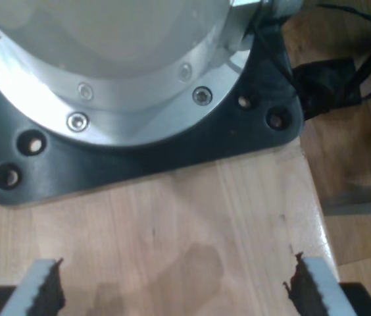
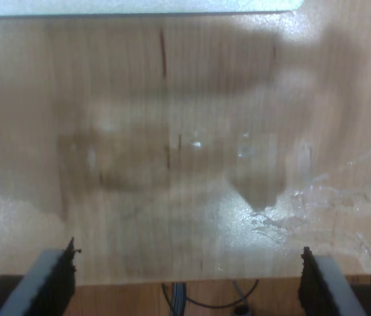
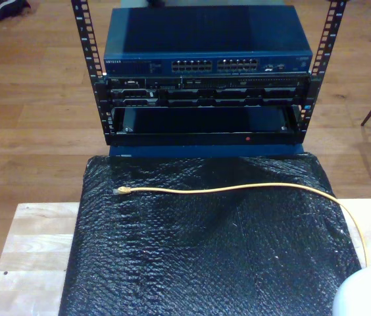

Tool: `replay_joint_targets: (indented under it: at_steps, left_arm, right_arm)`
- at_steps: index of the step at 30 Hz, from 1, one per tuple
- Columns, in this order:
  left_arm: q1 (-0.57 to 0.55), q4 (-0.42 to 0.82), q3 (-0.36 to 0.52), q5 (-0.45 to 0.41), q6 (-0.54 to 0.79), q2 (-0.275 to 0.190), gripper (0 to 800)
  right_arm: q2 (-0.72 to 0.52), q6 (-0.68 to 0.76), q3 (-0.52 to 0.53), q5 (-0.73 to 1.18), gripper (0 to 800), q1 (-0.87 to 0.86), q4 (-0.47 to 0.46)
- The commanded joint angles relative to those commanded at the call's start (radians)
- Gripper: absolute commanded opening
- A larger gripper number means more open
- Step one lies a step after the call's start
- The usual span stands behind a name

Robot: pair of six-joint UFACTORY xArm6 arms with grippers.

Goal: Grab the cable and plug it in

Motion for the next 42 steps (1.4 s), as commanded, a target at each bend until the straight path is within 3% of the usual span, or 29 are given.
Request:
replay_joint_targets:
  at_steps: [16, 24, 29, 36, 42]
  left_arm:
    - [-0.005, 0.008, -0.002, 0.008, -0.003, -0.005, 800]
    - [-0.006, 0.011, -0.021, 0.040, -0.006, -0.011, 800]
    - [-0.005, 0.018, -0.087, 0.160, -0.006, -0.014, 800]
    - [-0.014, 0.012, -0.226, 0.354, -0.009, -0.015, 800]
    - [-0.120, 0.002, -0.315, 0.477, -0.078, -0.044, 800]
  right_arm:
    - [-0.005, -0.002, -0.018, 0.021, 800, 0.002, -0.002]
    - [-0.009, 0.003, -0.186, 0.305, 800, 0.003, -0.003]
    - [-0.011, 0.020, -0.310, 0.459, 800, 0.006, 0.002]
    - [-0.008, 0.160, -0.454, 0.539, 800, 0.083, 0.002]
    - [0.029, 0.299, -0.540, 0.569, 800, 0.183, 0.026]
